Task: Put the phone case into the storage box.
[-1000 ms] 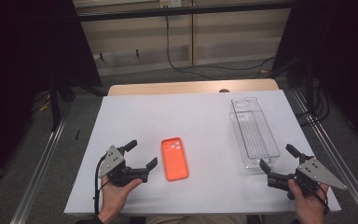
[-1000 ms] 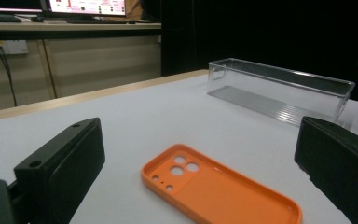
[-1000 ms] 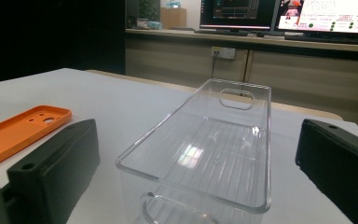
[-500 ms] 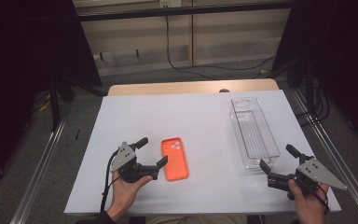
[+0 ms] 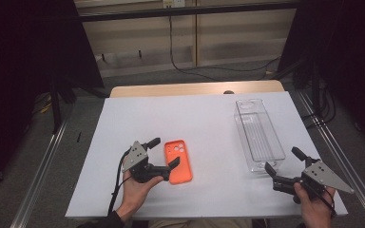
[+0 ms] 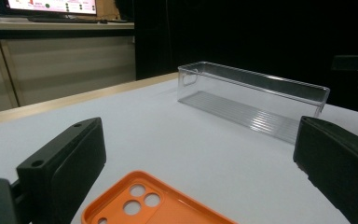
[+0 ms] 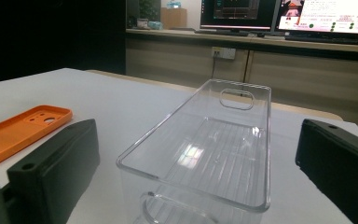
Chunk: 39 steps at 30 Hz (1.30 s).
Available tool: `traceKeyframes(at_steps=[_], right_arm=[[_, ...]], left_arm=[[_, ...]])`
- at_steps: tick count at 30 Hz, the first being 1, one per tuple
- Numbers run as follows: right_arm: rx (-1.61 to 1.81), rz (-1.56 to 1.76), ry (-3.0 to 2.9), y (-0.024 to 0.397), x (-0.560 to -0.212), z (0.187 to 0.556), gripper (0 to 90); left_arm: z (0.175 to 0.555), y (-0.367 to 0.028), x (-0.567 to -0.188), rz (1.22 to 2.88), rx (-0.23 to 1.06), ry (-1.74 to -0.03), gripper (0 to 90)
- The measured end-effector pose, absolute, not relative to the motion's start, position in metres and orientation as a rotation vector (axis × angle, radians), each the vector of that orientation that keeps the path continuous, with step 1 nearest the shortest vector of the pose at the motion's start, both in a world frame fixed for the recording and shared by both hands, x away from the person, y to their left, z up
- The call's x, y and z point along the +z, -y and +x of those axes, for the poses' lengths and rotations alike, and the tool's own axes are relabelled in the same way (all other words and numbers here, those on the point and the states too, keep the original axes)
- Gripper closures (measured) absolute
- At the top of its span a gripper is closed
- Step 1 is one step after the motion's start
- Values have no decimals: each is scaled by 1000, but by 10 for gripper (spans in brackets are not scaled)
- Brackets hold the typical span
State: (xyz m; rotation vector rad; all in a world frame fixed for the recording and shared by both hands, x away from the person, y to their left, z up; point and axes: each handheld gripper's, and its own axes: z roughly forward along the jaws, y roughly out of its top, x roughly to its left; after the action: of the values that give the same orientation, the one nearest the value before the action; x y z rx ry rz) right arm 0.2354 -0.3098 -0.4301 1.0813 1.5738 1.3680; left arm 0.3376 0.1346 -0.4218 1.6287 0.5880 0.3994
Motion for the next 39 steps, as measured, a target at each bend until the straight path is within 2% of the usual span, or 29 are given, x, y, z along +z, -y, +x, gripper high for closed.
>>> traceKeyframes(at_steps=[20,33,39], right_arm=[[1375,1080,-1574,310,-430,236,0],[1370,1088,-1576,311,-431,236,0],[1367,1091,-1573,311,-431,236,0]], left_arm=[[355,-94,-421,1643,408,-541,52],[375,-81,-416,1653,424,-546,55],[376,-76,-421,1650,379,-546,88]])
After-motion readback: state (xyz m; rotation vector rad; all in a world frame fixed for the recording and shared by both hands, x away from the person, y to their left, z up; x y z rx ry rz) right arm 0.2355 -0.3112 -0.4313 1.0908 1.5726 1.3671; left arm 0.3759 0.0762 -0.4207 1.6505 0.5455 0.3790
